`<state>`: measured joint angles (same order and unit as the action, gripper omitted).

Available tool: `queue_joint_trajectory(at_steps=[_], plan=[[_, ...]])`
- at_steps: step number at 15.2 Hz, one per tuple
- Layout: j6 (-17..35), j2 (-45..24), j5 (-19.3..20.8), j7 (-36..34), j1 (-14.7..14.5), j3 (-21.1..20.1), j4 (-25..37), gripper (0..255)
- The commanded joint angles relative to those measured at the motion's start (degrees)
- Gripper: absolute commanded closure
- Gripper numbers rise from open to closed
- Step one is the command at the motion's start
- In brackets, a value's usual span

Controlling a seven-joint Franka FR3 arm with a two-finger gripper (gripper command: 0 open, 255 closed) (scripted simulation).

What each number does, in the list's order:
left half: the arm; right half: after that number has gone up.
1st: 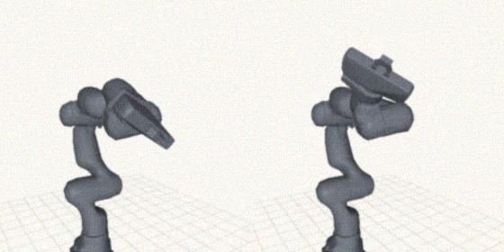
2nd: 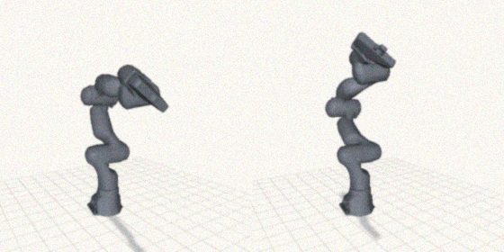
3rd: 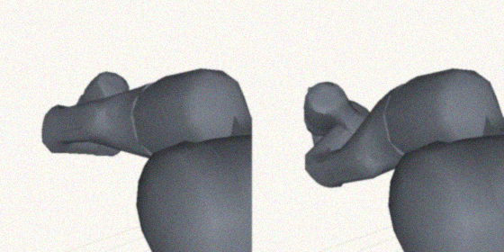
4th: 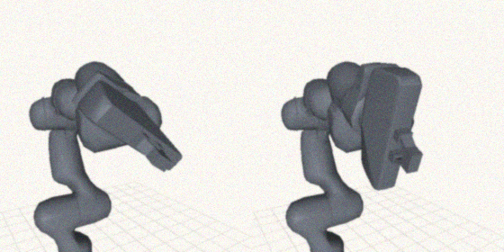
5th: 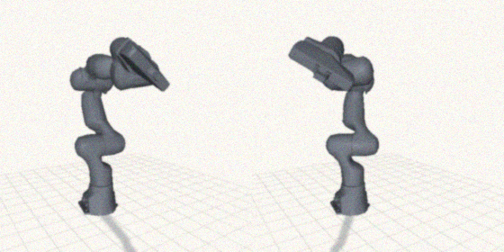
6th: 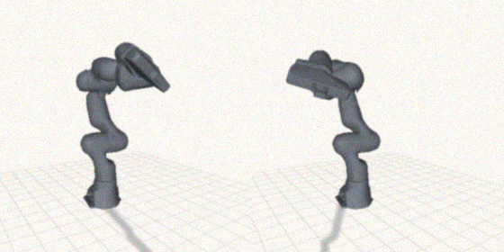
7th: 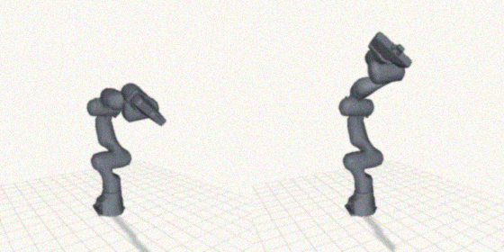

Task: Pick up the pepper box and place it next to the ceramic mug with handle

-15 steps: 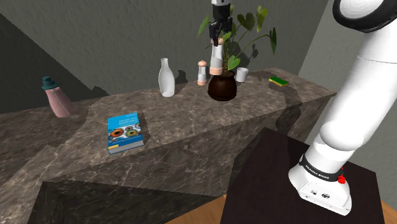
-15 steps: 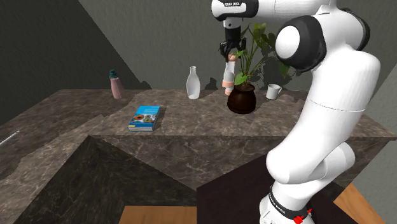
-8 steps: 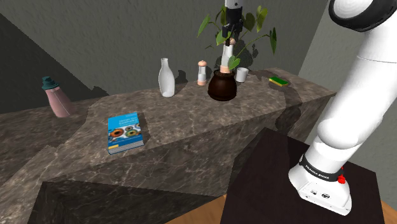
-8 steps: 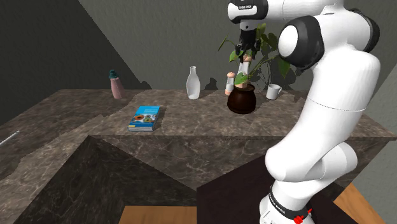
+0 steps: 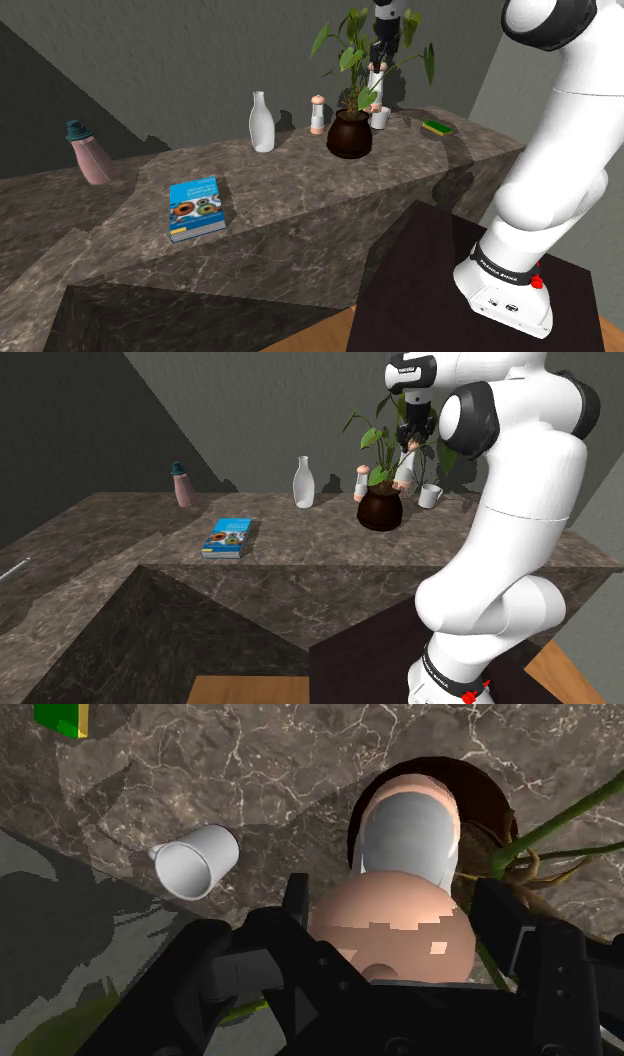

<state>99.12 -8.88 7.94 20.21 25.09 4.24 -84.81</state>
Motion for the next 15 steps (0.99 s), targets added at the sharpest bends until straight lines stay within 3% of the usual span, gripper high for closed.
queue_joint_trajectory(at_steps=[1,7,14,15], plan=[[0.57,-1.31,-0.52,2.64,1.56,1.04,1.14,255],[1.17,-7.19,-2.59,10.05,6.45,3.63,7.33,255],[-0.51,-16.62,-5.57,17.66,12.53,5.49,19.17,255],[0.42,-16.35,-5.5,17.57,12.48,5.47,17.97,255]])
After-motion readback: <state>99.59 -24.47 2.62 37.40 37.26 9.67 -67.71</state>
